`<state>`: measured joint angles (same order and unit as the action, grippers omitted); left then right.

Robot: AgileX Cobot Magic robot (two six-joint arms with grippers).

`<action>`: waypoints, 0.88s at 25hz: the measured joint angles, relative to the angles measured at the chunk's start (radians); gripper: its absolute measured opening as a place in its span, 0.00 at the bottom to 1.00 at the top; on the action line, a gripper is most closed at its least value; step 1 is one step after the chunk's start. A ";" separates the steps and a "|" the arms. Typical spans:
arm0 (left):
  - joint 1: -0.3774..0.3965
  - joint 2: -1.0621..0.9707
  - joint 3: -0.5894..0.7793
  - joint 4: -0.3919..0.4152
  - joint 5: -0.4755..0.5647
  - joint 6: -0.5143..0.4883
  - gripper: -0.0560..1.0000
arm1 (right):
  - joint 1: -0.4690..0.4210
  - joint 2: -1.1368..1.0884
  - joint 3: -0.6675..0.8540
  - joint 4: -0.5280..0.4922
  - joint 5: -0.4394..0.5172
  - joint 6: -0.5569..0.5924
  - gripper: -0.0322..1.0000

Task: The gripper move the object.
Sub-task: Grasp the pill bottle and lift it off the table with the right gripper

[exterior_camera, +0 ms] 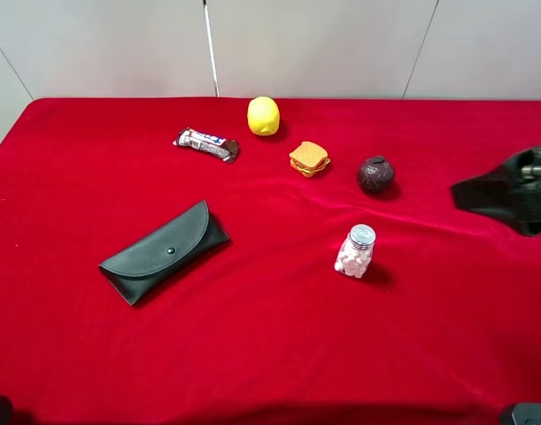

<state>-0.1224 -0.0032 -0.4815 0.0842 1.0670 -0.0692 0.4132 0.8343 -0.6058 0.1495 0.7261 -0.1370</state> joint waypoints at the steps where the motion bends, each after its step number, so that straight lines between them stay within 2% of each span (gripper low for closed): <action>1: 0.000 0.000 0.000 0.000 0.000 0.000 0.95 | 0.013 0.023 -0.001 0.000 -0.016 0.000 0.68; 11: 0.000 0.000 0.000 0.000 0.000 0.000 0.95 | 0.104 0.207 -0.002 0.004 -0.160 -0.004 0.68; 22: 0.000 0.000 0.000 0.000 0.000 0.000 0.95 | 0.111 0.394 -0.002 0.004 -0.229 -0.012 0.68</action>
<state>-0.1224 -0.0032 -0.4815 0.0842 1.0670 -0.0692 0.5246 1.2284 -0.6079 0.1535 0.4968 -0.1488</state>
